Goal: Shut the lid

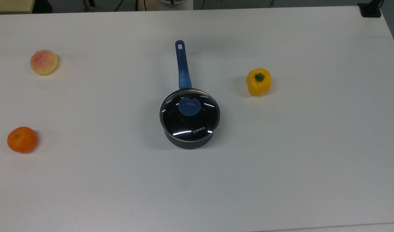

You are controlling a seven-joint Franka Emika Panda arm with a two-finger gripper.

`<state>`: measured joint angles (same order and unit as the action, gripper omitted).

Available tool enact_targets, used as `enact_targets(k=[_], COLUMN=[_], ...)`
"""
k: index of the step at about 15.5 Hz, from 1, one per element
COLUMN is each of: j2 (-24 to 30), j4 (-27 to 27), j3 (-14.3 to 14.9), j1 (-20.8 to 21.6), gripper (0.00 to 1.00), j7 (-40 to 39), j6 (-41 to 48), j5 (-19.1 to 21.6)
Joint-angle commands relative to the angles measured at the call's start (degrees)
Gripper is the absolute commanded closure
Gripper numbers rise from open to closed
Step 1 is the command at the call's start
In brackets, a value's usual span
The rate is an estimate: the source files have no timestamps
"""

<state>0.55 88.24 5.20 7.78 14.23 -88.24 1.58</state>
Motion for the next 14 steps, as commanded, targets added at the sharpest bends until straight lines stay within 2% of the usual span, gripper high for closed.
enact_targets(k=[1,4,8,14], j2=[6.38,6.92,4.64,4.55], j4=[7.63,8.79,8.88,8.7], j3=[-0.28,-0.37,-1.24,-1.25], j1=[-1.01,-2.42,-3.03,-3.03], gripper=[0.0,0.0,0.0,0.0], j7=[-3.47,-12.1,-17.46,-17.21], j6=[0.43,-3.15,-12.65,-12.84], j5=[0.26,1.23,0.27,0.44])
